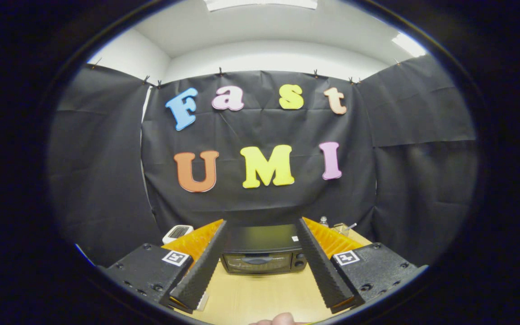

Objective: Open the toaster oven, put the food inside, and close the toaster oven door.

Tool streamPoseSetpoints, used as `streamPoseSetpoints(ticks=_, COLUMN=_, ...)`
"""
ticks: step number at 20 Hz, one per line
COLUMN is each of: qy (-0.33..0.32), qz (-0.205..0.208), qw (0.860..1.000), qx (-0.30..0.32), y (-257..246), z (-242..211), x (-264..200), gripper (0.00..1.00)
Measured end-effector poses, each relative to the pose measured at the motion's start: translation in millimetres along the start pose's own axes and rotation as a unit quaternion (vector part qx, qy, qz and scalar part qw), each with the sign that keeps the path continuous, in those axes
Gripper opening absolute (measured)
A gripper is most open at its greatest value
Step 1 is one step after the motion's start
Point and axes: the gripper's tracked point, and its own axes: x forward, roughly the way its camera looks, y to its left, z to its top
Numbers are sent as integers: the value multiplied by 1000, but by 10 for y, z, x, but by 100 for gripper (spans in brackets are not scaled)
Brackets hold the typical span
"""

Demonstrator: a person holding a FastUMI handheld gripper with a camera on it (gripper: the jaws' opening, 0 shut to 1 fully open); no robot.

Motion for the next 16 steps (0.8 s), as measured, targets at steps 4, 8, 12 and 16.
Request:
streamPoseSetpoints(ticks=4, qy=14, qz=2, qw=1000, qx=2, y=-25, z=-90, x=-109, gripper=100)
streamPoseSetpoints(ticks=8, qy=17, qz=5, qw=1000, qx=7, y=-14, z=-99, x=-83, gripper=100)
streamPoseSetpoints(ticks=12, qy=22, qz=11, qw=1000, qx=7, y=11, z=-65, x=-39, gripper=100)
streamPoseSetpoints(ticks=16, qy=24, qz=17, qw=1000, qx=5, y=58, z=-82, x=1, gripper=100)
